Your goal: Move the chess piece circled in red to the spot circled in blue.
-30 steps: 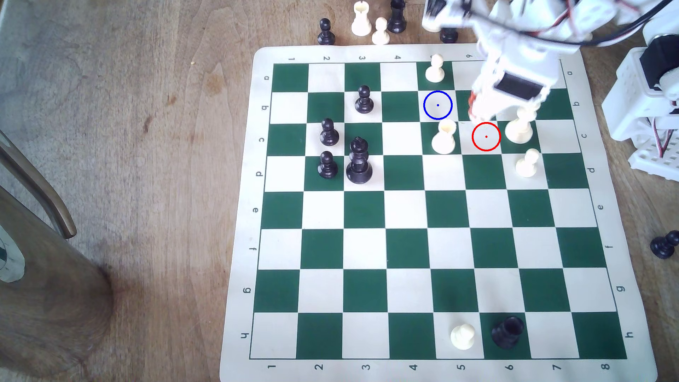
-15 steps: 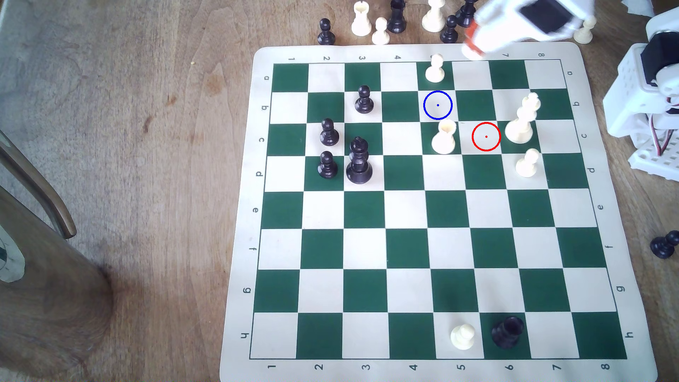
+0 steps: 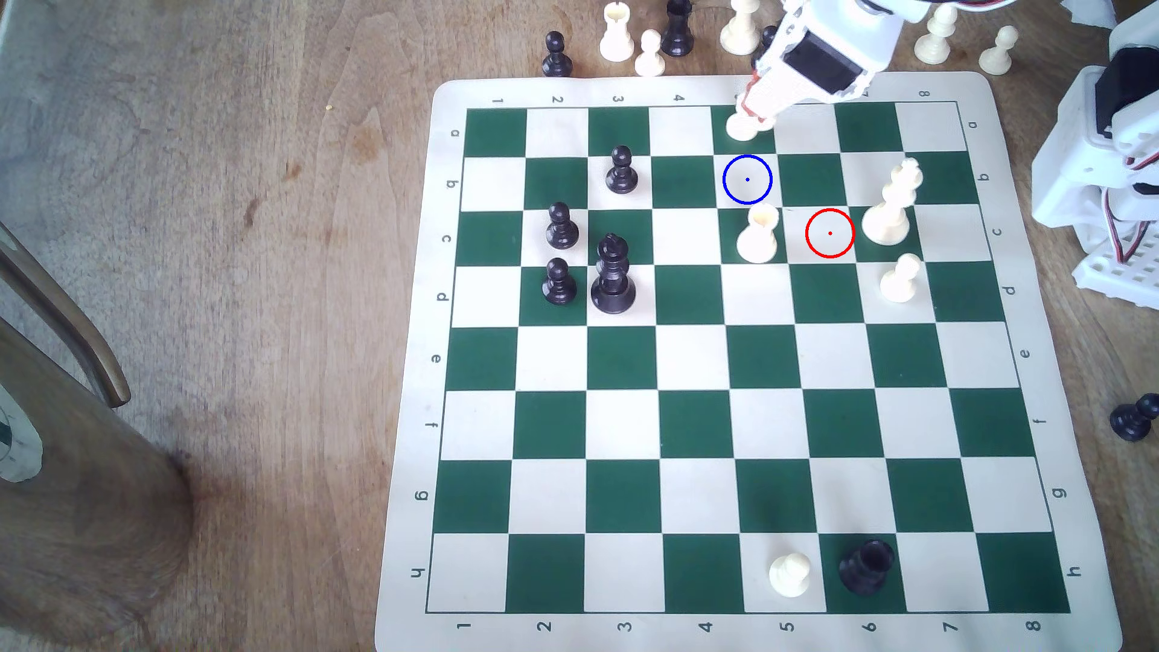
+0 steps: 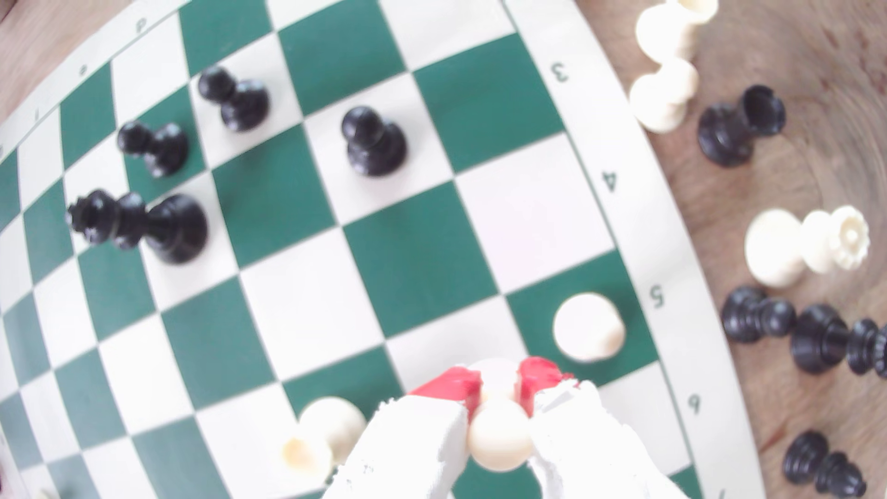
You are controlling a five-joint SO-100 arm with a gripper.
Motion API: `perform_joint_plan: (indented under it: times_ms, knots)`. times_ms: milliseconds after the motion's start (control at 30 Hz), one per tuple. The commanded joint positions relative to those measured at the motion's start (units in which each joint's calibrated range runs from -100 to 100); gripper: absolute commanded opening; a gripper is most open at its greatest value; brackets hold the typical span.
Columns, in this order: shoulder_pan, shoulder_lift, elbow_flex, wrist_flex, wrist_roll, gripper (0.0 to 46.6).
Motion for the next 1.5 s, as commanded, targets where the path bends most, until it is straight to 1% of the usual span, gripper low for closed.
perform_joint_plan:
  times_ms: [0, 167, 433, 1367, 1467]
  knots:
    - [-0.86, 1.61, 2.29, -5.77, -0.10, 0.5]
    - [-1.88, 4.16, 5.64, -10.69, -0.34, 0.5]
    - [-1.72, 8.49, 6.00, -13.14, -0.34, 0.5]
    - [-2.35, 10.86, 7.54, -16.01, -0.34, 0.4]
    - [-2.42, 10.95, 7.54, -16.01, -0.34, 1.0]
